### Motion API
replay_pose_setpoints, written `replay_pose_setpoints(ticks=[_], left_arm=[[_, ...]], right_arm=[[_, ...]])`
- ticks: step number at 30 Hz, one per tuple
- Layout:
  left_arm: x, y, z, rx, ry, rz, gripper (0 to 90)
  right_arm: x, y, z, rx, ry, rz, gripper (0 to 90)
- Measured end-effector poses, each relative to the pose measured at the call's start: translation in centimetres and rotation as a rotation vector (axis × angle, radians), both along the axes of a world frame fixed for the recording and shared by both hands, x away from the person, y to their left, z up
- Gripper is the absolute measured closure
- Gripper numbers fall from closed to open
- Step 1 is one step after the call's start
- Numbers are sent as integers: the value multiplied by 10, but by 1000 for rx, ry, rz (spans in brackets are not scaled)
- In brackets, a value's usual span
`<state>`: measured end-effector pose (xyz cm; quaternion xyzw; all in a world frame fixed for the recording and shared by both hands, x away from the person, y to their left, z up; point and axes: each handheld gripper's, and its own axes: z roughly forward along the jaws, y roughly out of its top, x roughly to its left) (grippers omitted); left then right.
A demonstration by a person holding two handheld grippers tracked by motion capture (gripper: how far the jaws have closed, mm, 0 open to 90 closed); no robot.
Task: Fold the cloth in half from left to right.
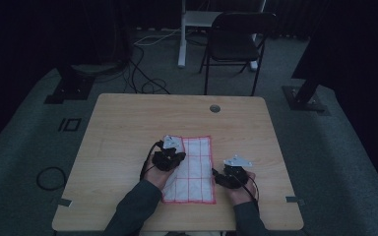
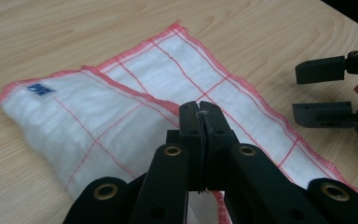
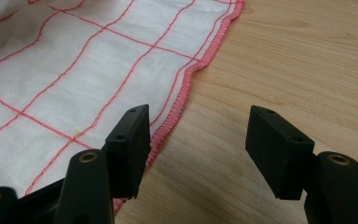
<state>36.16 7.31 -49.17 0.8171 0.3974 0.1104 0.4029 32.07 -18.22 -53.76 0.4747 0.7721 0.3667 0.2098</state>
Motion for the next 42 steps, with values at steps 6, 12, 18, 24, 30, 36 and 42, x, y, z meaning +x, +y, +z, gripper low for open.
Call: replay_pose_setpoints(ticks=[6,12,18,24,30,36,42], left_arm=[[1,-10,-1,7,1,-18,894],[1,-18,1,2,1,-32,894],[1,-26,2,3,0,-51,894],[-1,-36,2,-4,3,-68,894],[-2,-45,1,-6,7,-83,894],[-1,-52,0,-9,7,-91,894],[-2,-61,0,-13,10,-104,893]], right_arm=[[0,0,0,-2,1,4,401],[0,0,0,0,1,0,400],[1,-2,0,3,-1,-8,399],[3,-8,0,5,0,-31,399],[4,-12,0,10,1,-46,400],[5,-12,0,9,3,-48,399],[5,-13,-1,9,5,-53,399]])
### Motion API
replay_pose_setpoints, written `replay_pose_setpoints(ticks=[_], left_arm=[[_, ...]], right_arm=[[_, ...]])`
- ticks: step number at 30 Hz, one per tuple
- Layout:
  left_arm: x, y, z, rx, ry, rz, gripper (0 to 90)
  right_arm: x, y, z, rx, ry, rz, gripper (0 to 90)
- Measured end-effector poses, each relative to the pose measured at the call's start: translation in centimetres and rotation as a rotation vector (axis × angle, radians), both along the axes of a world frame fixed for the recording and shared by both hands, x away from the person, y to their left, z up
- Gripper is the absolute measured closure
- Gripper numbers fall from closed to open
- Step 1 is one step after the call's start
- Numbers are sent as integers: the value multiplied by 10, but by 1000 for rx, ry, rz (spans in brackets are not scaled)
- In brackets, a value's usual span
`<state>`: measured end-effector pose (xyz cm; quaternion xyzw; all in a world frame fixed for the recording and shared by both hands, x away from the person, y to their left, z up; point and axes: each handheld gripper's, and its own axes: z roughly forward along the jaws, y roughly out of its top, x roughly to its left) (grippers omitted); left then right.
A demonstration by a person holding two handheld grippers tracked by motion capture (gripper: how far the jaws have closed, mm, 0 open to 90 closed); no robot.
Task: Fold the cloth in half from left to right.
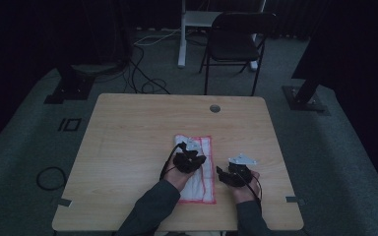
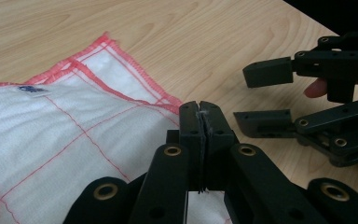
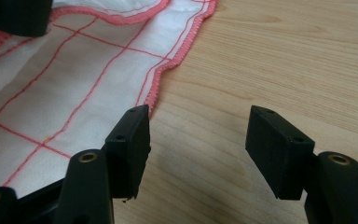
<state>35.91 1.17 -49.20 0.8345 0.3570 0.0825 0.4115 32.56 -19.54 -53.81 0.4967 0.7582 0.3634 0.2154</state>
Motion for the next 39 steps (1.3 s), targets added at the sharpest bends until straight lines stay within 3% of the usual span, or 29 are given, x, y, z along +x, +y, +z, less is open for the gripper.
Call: replay_pose_setpoints(ticks=[16,19,23,26,31,34,39], left_arm=[[-2,-15,7,-23,-8,-17,893],[4,-15,-1,14,-9,10,891],[9,-12,-10,22,19,26,849],[8,-9,-13,22,17,27,791],[0,-1,-8,11,2,20,761],[-8,7,-3,6,-8,11,761],[-24,13,1,-5,-14,-22,763]], right_arm=[[1,-1,0,1,-1,-3,399],[0,-1,0,0,0,-2,399],[1,-1,0,2,0,-1,400],[1,-1,0,3,0,-1,409],[3,1,1,1,-12,3,448],[7,3,5,16,-21,16,512],[16,10,9,-1,-35,52,608]])
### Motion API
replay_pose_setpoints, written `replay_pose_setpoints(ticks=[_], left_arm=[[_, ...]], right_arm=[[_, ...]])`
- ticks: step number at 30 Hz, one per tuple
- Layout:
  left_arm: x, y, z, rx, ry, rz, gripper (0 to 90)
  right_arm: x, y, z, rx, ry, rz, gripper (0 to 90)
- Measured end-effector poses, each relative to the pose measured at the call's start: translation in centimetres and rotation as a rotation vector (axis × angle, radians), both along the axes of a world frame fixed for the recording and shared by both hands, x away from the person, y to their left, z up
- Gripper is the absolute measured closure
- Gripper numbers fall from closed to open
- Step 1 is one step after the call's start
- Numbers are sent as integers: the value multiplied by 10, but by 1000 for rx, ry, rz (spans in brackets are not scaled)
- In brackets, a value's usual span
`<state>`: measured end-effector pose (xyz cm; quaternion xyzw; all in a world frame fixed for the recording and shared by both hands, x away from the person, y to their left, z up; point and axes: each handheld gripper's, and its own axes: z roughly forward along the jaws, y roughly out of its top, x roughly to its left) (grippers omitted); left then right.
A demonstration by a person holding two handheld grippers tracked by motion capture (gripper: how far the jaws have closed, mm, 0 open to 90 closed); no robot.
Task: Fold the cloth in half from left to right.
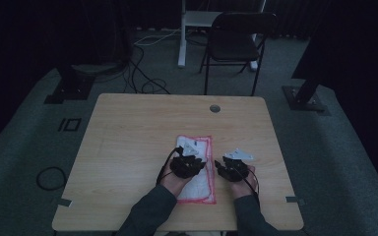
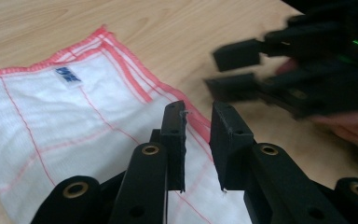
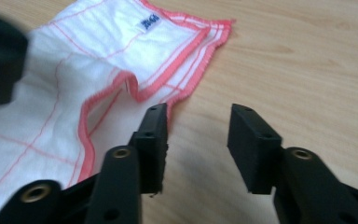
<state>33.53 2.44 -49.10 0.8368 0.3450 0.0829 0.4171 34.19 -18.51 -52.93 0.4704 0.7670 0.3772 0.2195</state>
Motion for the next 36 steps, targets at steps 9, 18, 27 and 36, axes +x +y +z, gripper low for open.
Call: replay_pose_setpoints(ticks=[9,18,27,36], left_arm=[[-24,-4,-9,6,20,-56,765],[-48,-16,-23,23,51,-146,748],[-55,-26,-37,99,67,-170,721],[-52,-22,-30,78,79,-172,888]], right_arm=[[19,10,8,16,-9,16,656],[25,9,12,25,-13,17,621],[26,7,12,38,-9,7,571],[26,7,12,39,-17,1,557]])
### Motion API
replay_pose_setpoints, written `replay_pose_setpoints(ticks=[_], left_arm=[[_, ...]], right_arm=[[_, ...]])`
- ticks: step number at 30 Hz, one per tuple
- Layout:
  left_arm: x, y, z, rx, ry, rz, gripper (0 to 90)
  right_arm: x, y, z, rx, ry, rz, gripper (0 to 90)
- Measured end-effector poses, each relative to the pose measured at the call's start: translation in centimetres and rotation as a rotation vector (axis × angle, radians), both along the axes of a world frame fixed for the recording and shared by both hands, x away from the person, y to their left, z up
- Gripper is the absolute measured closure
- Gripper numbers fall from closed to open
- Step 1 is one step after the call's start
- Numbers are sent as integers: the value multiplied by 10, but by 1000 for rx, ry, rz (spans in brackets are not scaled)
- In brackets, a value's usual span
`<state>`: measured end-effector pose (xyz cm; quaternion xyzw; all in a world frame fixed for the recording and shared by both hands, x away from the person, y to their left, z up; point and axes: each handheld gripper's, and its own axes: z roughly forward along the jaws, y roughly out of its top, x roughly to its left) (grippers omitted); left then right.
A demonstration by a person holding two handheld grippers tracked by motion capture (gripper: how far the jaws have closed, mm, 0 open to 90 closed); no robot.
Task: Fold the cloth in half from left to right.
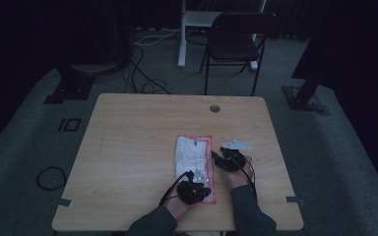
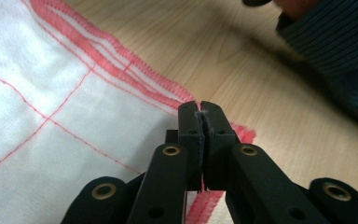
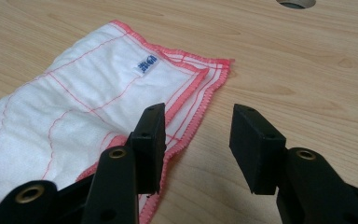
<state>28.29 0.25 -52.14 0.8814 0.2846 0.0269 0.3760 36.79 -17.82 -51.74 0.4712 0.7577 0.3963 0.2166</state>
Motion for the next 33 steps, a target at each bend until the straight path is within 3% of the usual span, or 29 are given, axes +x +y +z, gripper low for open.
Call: replay_pose_setpoints(ticks=[5,12,19,26,33], left_arm=[[-3,-2,5,-46,23,-21,888],[-6,-5,-5,-64,72,-42,833],[-6,-2,-8,-42,63,-32,825],[-7,-3,-12,-36,72,-27,842],[-7,-4,-14,-37,72,-21,860]], right_arm=[[0,-1,0,-2,1,-5,557],[2,-2,-1,0,0,-6,555],[10,1,-2,-10,5,-6,558],[29,15,0,-37,-3,13,598],[60,30,-8,-57,53,18,616]])
